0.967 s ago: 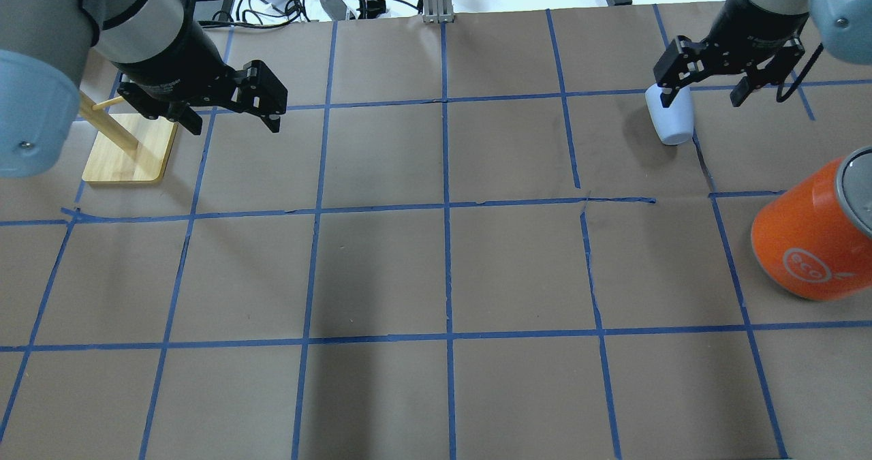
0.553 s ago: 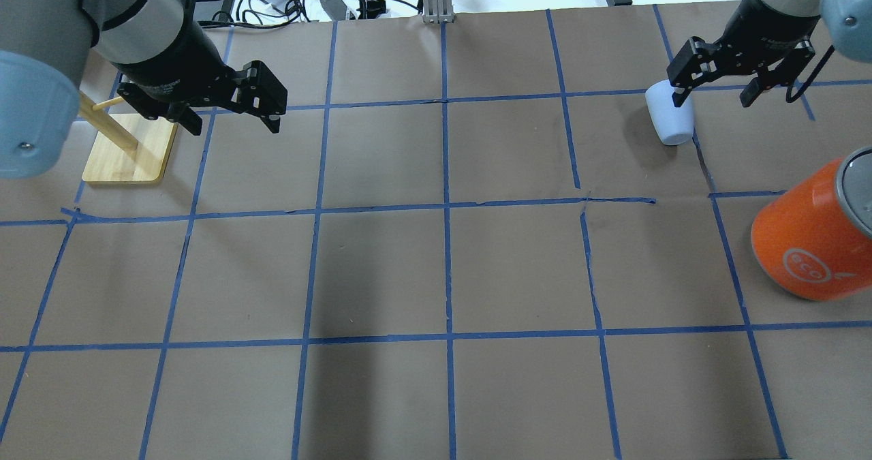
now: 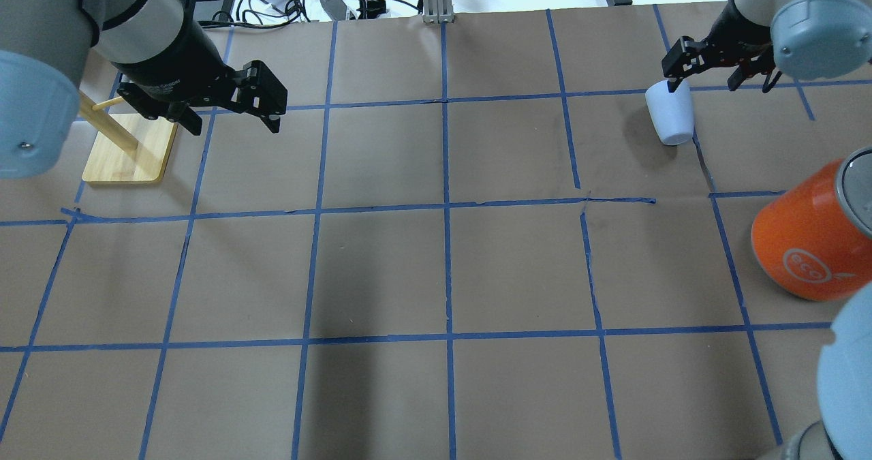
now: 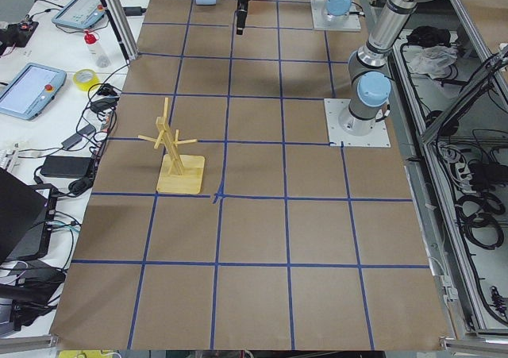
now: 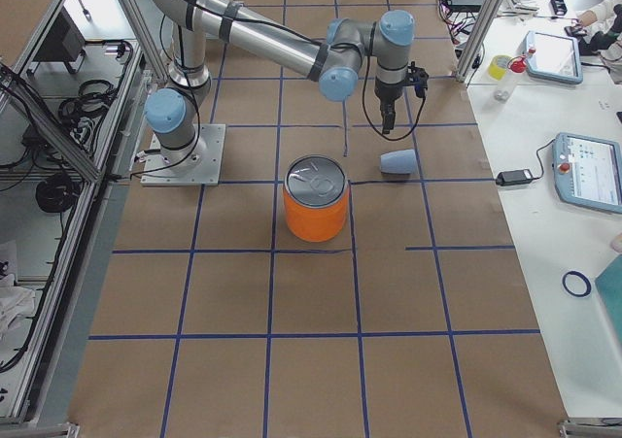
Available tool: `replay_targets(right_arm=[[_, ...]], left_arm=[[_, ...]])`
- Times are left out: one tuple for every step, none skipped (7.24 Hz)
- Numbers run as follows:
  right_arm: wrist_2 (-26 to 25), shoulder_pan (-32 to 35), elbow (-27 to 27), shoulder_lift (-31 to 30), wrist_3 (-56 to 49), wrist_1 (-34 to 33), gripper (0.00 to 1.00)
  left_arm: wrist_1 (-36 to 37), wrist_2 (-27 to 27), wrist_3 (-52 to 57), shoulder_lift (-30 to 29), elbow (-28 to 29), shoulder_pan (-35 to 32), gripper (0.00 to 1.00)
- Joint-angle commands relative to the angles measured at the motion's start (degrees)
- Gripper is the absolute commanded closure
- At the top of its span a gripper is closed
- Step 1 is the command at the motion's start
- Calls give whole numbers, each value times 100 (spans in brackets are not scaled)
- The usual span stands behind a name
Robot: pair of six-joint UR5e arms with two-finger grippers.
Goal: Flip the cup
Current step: 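Lower the right gripper and close it around the cup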
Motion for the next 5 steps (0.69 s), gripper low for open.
replay_targets(right_arm=[[43,-1,5,469,55,-602,0],[17,8,-12,714,38,-621,0],[0,-1,-100,1003,11,-761,0],[-18,-1,-100,1180,2,-1093,0],[-18,-1,-118,1313,-6,-1122,0]], left_arm=[[-9,9,0,0,-3,0,0],[0,0,0,0,5,0,0],[0,0,0,0,-3,0,0],[0,0,0,0,-3,0,0],[0,-9,0,-9,-3,-9,0]])
